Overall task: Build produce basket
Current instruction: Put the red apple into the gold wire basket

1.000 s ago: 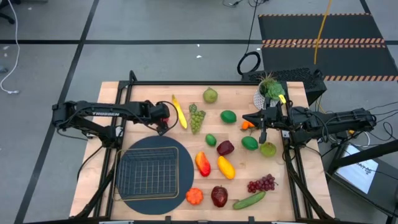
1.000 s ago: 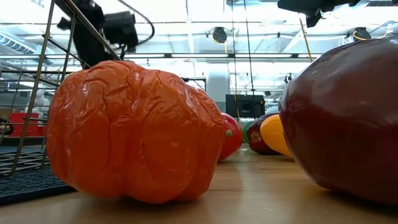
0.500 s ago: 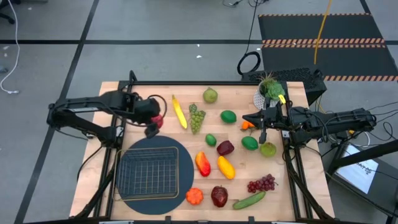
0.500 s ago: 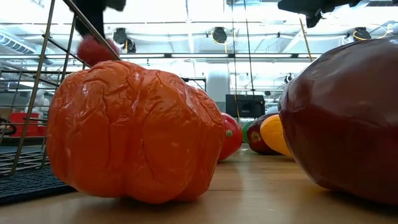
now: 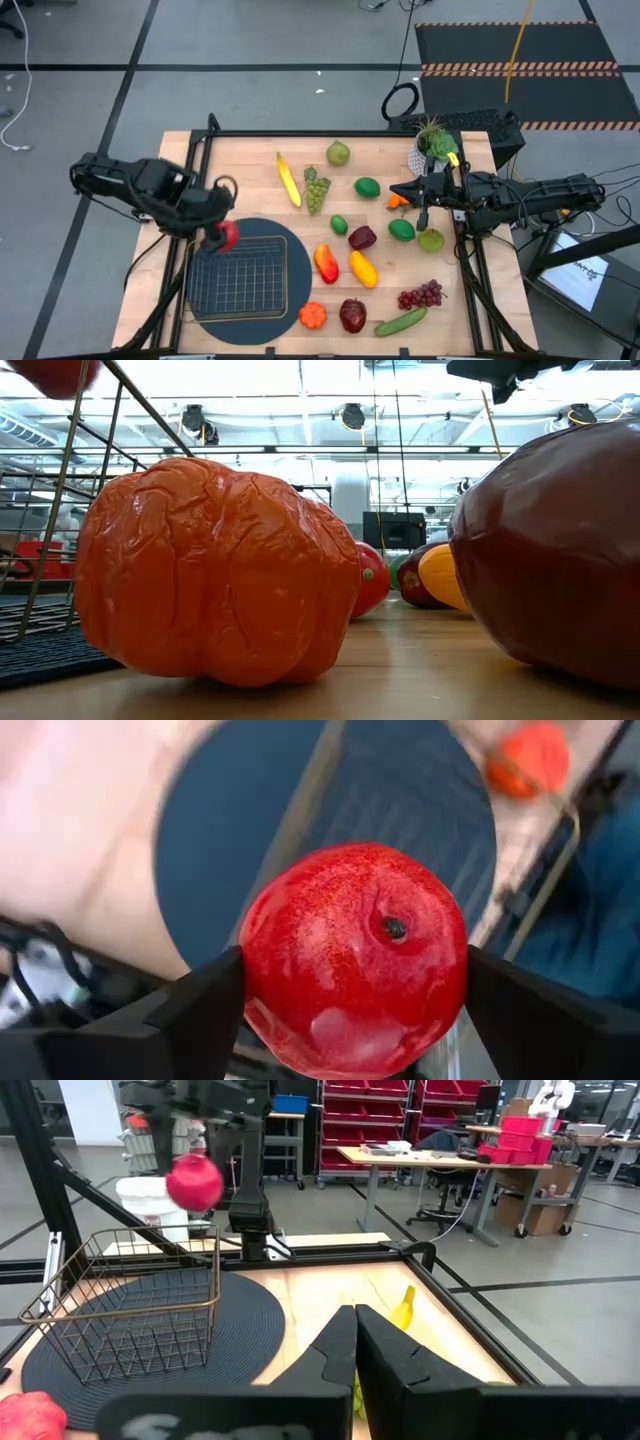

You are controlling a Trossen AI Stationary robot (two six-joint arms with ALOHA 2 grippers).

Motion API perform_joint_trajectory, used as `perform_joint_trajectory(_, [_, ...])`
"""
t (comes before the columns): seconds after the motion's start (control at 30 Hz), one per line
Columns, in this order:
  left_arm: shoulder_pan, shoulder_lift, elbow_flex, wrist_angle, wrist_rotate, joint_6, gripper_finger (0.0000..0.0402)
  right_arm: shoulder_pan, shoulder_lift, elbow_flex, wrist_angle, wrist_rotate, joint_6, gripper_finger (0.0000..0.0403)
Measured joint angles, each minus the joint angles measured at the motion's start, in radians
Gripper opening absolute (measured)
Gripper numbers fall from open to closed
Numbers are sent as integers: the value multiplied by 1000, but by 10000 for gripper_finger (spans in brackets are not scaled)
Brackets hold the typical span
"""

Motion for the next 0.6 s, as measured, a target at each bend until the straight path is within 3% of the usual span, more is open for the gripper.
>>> perform_joint_trajectory(0.33, [-234, 12, -176, -3, 11, -233, 335, 0, 0, 0, 0, 0, 9, 0])
perform_joint_trajectory(0.6, [-290, 12, -343, 26, 40, -284, 336, 0, 4, 0, 0, -1, 34, 0])
